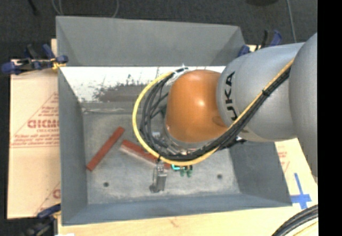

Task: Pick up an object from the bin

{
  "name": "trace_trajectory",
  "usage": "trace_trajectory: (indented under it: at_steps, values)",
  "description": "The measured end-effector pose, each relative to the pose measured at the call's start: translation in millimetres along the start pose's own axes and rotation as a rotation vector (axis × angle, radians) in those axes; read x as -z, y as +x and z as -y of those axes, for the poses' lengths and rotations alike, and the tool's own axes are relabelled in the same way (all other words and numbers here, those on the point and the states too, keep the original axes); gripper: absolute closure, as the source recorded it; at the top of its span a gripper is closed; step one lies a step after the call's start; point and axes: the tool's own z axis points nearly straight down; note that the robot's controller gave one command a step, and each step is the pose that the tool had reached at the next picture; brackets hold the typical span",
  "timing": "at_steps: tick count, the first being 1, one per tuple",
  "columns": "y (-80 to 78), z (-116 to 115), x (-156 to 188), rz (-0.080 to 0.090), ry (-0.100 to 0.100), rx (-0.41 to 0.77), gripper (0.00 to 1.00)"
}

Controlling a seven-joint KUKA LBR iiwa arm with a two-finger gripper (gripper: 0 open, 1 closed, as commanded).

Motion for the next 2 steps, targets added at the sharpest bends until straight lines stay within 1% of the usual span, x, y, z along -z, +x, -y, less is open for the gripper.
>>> trace_trajectory:
  at_steps: [1, 2]
  values:
    - [-73.8, -9.3, -92.1, 0.006, -0.001, -0.014, 0.0]
    - [-74.8, -9.5, -91.5, 0.008, -0.002, -0.017, 0.0]
